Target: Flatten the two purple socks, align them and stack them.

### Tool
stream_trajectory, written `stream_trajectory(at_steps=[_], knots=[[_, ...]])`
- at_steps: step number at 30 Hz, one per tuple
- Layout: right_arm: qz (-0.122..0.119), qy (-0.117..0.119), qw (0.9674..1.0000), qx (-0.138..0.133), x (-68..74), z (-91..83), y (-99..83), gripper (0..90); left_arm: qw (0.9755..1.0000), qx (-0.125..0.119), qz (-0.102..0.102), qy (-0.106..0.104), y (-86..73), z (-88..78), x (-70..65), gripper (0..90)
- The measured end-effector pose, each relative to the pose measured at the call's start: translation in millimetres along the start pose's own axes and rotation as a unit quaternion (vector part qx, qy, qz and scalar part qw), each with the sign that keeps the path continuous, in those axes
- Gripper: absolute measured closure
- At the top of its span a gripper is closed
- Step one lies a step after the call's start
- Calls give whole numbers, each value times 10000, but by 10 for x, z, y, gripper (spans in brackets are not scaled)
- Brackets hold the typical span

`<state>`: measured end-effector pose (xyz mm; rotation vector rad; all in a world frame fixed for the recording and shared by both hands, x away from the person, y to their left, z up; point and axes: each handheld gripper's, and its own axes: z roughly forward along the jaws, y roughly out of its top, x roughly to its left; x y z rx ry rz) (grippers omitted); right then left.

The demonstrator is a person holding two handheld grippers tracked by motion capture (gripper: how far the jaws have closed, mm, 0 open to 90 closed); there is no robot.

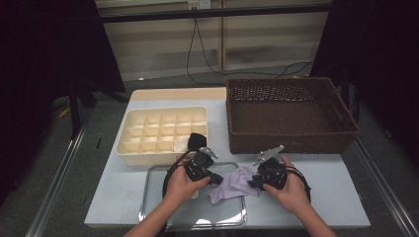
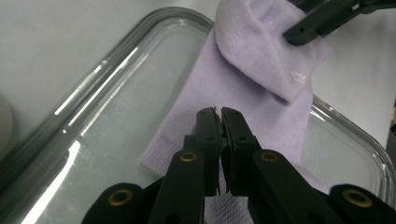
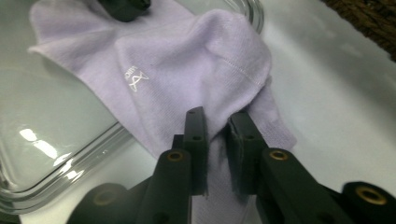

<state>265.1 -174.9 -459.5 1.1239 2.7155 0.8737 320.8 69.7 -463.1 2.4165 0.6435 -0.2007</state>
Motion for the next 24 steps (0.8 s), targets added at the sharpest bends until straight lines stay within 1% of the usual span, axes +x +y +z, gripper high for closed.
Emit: stream_trajectory(at_steps=[1,2,3,5,6,7,9,10,12,13,14,15,16,18,19,21,22,23,24], knots=[[18,28,10000,-11,-7,0,-4,819,10000,-42,-14,30,6,9,2,862],[32,69,10000,-15,-10,-3,-5,822,9997,-196,-166,-15,8,30,-9,859],[10,108,9999,-17,-17,-10,-6,823,9999,-82,-41,-47,15,17,16,852],[101,167,9998,-15,-23,-26,-13,824,9997,-171,-148,-29,12,17,6,836],[96,188,9998,-55,-32,-32,-16,824,10000,-51,-55,-48,10,6,17,835],[129,199,9997,-62,-34,-42,-19,824,9999,-100,-93,-86,3,13,14,835],[134,201,9997,-107,-49,-62,-20,824,9998,-115,-153,-55,0,15,9,843],[144,192,9997,-109,-54,-76,-19,824,9997,-155,-191,-88,-1,19,10,847],[151,190,9996,-144,-66,-102,-20,824,9998,-111,-116,-78,-9,13,24,852],[117,177,9996,-164,-77,-114,-22,823,9999,-82,-22,-72,-12,9,36,858],[133,186,9996,-170,-82,-129,-24,823,9999,-101,-40,-68,-15,11,33,860],[147,198,9995,-216,-91,-144,-29,823,9996,-206,-150,-80,-18,24,17,861],[175,186,9994,-227,-96,-158,-31,824,9996,-212,-179,-101,-18,28,12,862],[153,186,9993,-270,-105,-189,-27,823,9997,-180,-159,-84,-15,27,10,873],[181,183,9992,-292,-101,-206,-23,823,9999,-123,-55,-82,-13,22,20,873],[168,190,9992,-311,-104,-227,-14,823,9999,-72,37,-108,-17,12,36,877],[198,187,9992,-294,-104,-239,-13,822,9997,-204,-119,-117,-25,28,19,883],[189,204,9992,-289,-112,-244,-14,823,9993,-288,-218,-127,-28,37,10,886],[208,196,9992,-283,-116,-248,-17,823,9996,-215,-163,-112,-27,27,17,888]])
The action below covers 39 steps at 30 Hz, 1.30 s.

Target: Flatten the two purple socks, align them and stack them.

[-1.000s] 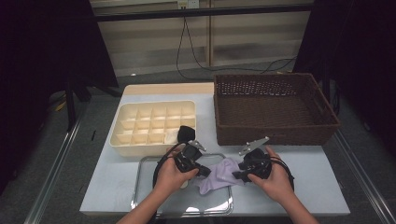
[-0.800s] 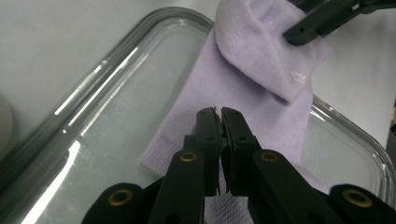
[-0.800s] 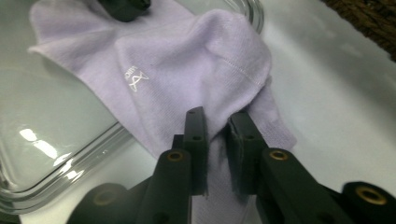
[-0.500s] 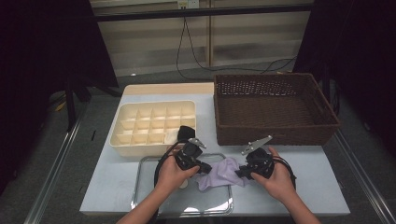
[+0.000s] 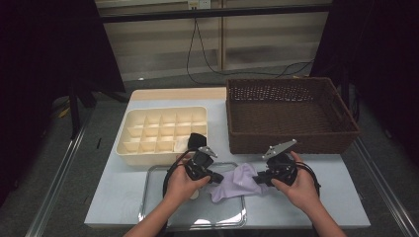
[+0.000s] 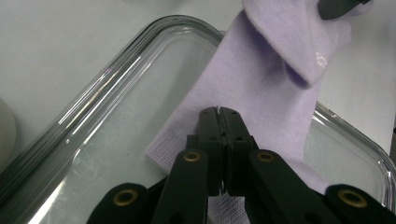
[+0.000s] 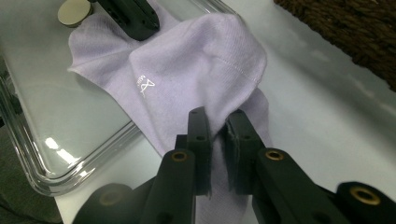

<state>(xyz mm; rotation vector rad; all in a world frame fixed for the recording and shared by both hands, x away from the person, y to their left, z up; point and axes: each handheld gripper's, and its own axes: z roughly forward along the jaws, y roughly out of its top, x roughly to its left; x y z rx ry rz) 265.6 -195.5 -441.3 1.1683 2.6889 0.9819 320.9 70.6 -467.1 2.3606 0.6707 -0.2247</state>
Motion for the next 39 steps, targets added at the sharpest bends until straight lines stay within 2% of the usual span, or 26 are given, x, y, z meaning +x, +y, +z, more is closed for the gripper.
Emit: stream_trajectory(at_steps=[1,3,5,7,19,20,21,22,24,27,29,34,35,36,39], knots=[[3,-21,10000,39,-4,-2,-5,823,10000,-15,-69,-17,-3,3,-10,889],[28,-27,9999,94,-5,-4,-18,823,10000,-10,-13,-42,-5,4,-5,891],[34,-52,9999,162,-15,-10,-34,823,10000,-19,-71,-29,-4,10,-18,894],[75,-25,9999,149,-22,-22,-52,822,10000,36,-2,-27,-2,5,-9,898],[111,3,9999,114,-62,-73,-158,836,9999,116,62,-48,-1,-2,-3,900],[134,-96,9997,169,-63,-94,-167,844,9999,88,5,-50,-1,-1,-8,900],[106,-249,9994,219,-77,-118,-178,845,9997,192,133,-39,5,-16,12,900],[135,-282,9993,217,-100,-144,-194,849,9996,209,174,-52,3,-20,21,900],[219,-268,9992,176,-148,-188,-229,855,9999,108,-12,-61,-7,-12,8,900],[235,-319,9991,164,-167,-237,-245,856,9998,142,-21,-157,-6,-18,28,898],[245,-326,9991,97,-157,-252,-229,857,9997,187,49,-156,-2,-22,39,895],[7,-229,9997,-4,-87,-290,-114,858,9998,165,3,-142,2,-17,33,884],[-30,-228,9997,-45,-65,-298,-85,858,9998,79,-121,-141,1,-7,22,882],[-62,-215,9997,-30,-41,-304,-55,858,9998,150,-43,-133,7,-14,33,877],[-182,-119,9997,-72,34,-284,26,858,9997,143,-100,-187,13,-13,34,869]])
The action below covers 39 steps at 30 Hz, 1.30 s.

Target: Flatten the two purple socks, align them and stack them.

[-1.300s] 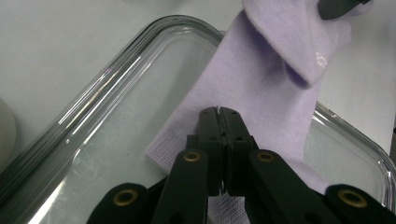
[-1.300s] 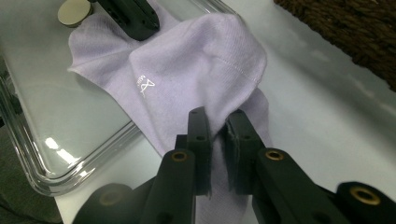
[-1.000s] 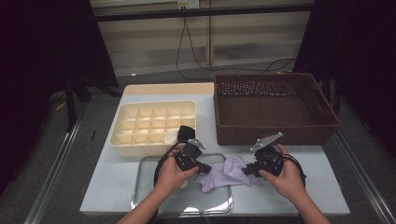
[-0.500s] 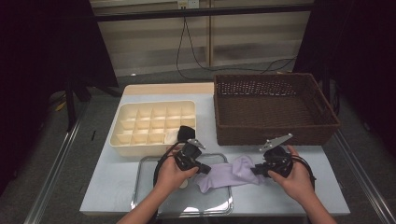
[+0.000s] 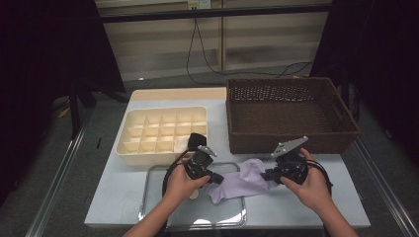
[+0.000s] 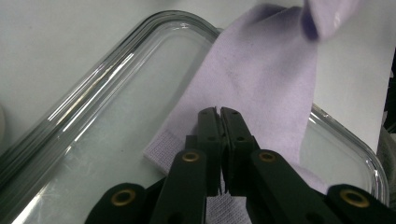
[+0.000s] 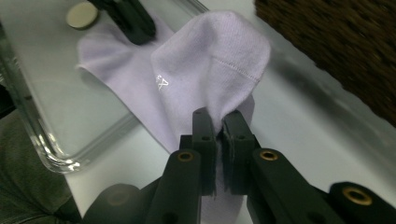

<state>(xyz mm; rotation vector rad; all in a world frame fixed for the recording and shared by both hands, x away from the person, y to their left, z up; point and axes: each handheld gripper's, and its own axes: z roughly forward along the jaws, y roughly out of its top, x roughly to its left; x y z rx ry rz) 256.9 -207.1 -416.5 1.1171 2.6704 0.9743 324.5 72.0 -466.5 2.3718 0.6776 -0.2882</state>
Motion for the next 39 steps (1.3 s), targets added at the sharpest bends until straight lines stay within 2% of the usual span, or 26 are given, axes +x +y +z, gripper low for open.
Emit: stream_trajectory(at_steps=[4,5,6,7,8,9,10,11,12,15,17,18,21,23,26,28,31,32,33,34,35,37,38,39], knots=[[-191,177,9997,-15,90,93,102,857,10000,-36,88,18,24,-37,8,830],[-198,213,9996,5,113,125,124,857,9998,-202,-58,39,31,-40,-17,817],[-269,260,9993,32,134,161,146,858,9995,-297,-89,-54,36,-54,-14,803],[-333,334,9989,67,154,199,166,857,9993,-360,-39,-73,48,-77,-7,765],[-365,366,9986,86,171,237,182,856,9988,-456,-77,-182,50,-89,-8,720],[-382,397,9984,113,186,274,195,853,9988,-419,-77,-244,56,-100,-12,716],[-385,399,9984,131,198,309,208,847,9989,-410,-49,-207,60,-107,-26,705],[-436,392,9982,142,195,342,219,821,9984,-461,-23,-325,57,-103,-32,684],[-427,376,9983,118,191,373,227,781,9982,-487,-21,-353,59,-97,-49,666],[-346,363,9986,150,169,444,240,776,9980,-434,67,-459,69,-97,-78,632],[-349,366,9984,234,161,475,249,789,9977,-455,73,-506,77,-91,-119,602],[-383,358,9984,191,158,493,253,780,9974,-454,102,-541,83,-84,-134,579],[-395,359,9984,187,170,527,263,746,9972,-415,180,-594,92,-37,-169,533],[-407,357,9984,138,179,547,259,727,9975,-390,247,-534,94,6,-180,501],[-399,401,9984,80,190,582,231,732,9980,-230,313,-497,92,70,-181,510],[-372,426,9984,71,203,613,214,765,9979,-245,388,-454,91,105,-183,499],[-449,403,9982,45,222,635,224,786,9981,-142,442,-397,100,112,-189,563],[-439,419,9981,66,231,629,230,759,9981,-56,467,-410,104,111,-191,637],[-454,403,9982,5,231,625,235,712,9979,-2,554,-329,108,112,-191,701],[-410,387,9984,-40,236,613,236,696,9983,-17,489,-325,108,125,-206,748],[-415,408,9983,-26,236,600,236,679,9982,114,500,-314,119,116,-203,778],[-372,337,9987,-61,233,558,226,586,9987,68,418,-272,123,117,-206,803],[-399,236,9989,-72,225,529,217,573,9990,40,356,-282,124,114,-206,807],[-380,120,9992,-30,213,491,205,563,9987,60,414,-303,126,97,-189,808]])
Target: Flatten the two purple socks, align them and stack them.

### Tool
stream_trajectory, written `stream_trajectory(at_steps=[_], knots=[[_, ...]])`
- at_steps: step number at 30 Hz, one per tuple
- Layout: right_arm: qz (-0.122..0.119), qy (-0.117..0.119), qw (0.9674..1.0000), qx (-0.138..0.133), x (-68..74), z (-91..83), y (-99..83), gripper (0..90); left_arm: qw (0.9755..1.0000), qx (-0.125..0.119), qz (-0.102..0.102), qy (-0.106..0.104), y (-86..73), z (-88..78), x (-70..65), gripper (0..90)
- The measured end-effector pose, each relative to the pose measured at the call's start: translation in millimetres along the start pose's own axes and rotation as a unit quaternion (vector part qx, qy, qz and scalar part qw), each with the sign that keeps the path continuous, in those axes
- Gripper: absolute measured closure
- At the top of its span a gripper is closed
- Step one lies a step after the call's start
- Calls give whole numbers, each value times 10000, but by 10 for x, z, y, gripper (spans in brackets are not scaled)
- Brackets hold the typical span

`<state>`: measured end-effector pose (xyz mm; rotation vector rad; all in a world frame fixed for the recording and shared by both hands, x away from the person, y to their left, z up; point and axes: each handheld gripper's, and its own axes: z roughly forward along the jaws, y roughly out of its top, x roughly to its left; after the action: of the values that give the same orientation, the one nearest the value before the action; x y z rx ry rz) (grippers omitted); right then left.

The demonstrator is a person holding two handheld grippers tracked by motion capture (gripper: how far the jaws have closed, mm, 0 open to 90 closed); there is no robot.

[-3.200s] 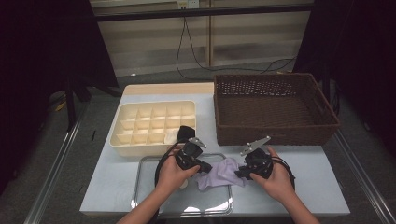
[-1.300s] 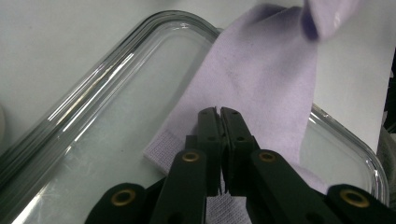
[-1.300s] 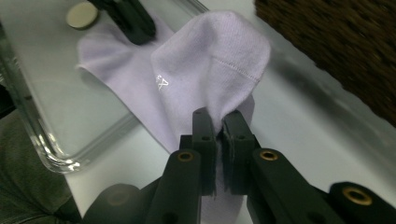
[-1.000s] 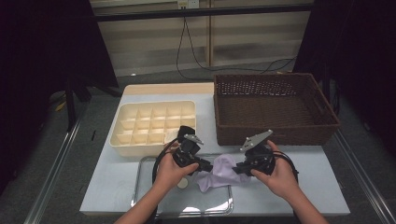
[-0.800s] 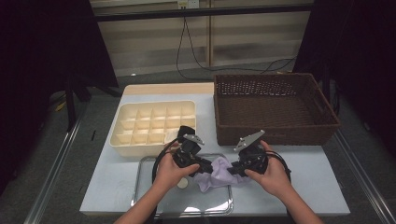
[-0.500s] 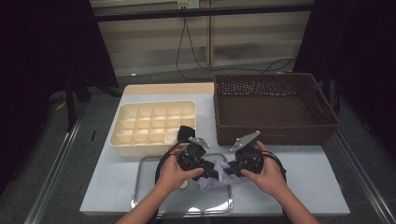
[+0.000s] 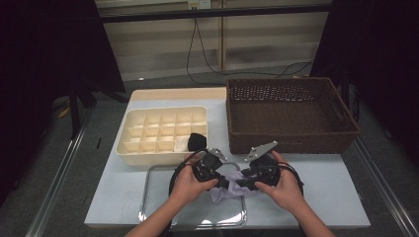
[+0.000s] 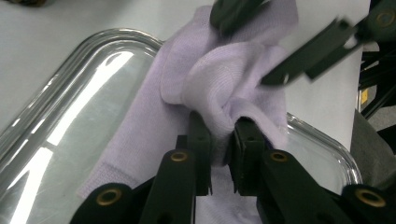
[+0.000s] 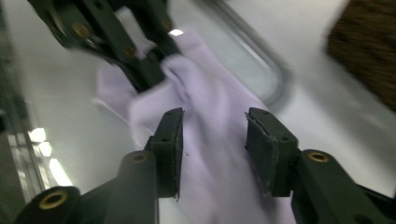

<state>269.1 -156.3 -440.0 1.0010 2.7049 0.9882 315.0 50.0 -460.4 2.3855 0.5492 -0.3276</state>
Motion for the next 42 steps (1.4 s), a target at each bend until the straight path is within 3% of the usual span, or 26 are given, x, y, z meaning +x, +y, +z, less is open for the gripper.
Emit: stream_trajectory(at_steps=[2,3,4,8,13,19,22,24,26,28,31,33,37,38,42], knots=[[84,-67,9999,-74,-49,-68,-37,518,10000,-20,1,40,0,-28,4,808],[101,-77,9999,-87,-77,-92,-60,515,9999,36,117,46,3,-50,20,808],[172,-99,9998,-63,-97,-107,-85,530,9999,-111,-86,57,0,-44,-9,808],[254,-66,9996,116,-139,-75,-168,718,9999,-99,-22,60,15,-65,-9,807],[255,-18,9996,141,-164,-59,-158,814,9999,-147,25,-22,26,-100,-53,805],[131,-62,9999,19,-162,-93,-77,809,9997,-198,65,-152,44,-138,-106,774],[8,-71,10000,26,-147,-46,-30,748,9995,-229,130,-199,35,-124,-102,662],[-73,-108,9999,58,-140,-11,-4,717,9996,-153,117,-187,33,-112,-106,634],[-51,-142,9999,15,-153,3,12,666,9996,-176,202,-21,29,-106,-94,565],[-33,-131,9999,-36,-169,1,8,648,9996,-275,111,-35,23,-109,-76,525],[49,-159,9999,-42,-179,-18,-26,592,9993,-322,176,66,19,-117,-44,425],[52,-166,9998,-58,-187,-32,-53,575,9993,-329,146,69,15,-117,-32,419],[167,-72,9998,-92,-195,-48,-99,639,9994,-296,170,31,19,-100,-27,393],[160,-35,9998,-76,-190,-31,-105,669,9993,-310,166,116,20,-86,-40,383],[86,2,9999,75,-170,58,-106,769,9993,-280,209,109,14,-35,-31,360]])
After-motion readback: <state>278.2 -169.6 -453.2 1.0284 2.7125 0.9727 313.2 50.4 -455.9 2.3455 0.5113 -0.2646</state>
